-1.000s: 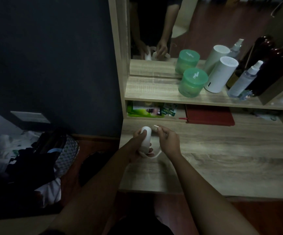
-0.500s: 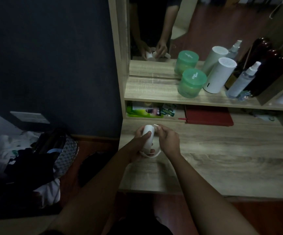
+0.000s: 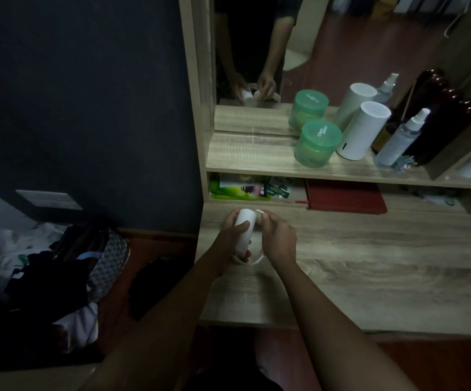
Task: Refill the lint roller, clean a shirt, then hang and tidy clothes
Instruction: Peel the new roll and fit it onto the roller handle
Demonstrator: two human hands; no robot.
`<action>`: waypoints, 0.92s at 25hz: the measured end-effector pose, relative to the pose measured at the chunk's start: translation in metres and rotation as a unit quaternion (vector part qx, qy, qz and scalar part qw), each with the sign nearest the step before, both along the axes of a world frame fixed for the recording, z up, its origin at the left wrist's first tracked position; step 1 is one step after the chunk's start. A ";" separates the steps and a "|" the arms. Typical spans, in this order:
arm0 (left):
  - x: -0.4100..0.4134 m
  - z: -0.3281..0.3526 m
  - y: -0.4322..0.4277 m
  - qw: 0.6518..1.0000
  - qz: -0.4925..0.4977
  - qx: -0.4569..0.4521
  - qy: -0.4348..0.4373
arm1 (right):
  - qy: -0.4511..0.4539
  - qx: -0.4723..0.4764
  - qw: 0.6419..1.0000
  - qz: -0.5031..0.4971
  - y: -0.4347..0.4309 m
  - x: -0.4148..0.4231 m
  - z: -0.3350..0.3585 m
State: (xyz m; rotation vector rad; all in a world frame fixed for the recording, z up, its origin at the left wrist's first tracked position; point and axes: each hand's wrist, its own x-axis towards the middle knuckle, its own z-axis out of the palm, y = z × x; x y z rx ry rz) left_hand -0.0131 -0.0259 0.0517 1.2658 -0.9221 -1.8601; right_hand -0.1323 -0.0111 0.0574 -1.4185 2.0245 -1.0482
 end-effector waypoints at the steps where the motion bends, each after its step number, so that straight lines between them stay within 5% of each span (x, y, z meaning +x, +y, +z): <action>1: -0.001 0.000 0.000 1.000 0.001 -0.008 -0.013 | 0.001 0.005 1.000 -0.003 0.000 0.001 -0.001; 8: -0.003 -0.004 0.006 0.991 -0.022 -0.053 -0.120 | -0.030 0.040 0.999 -0.015 0.001 -0.003 -0.006; 16: 0.001 -0.001 0.009 0.989 -0.066 -0.072 -0.112 | -0.136 0.022 0.989 -0.047 0.006 -0.007 -0.014; 23: 0.000 -0.004 0.010 0.986 -0.062 -0.082 -0.128 | -0.134 0.001 0.990 -0.031 0.003 -0.008 -0.012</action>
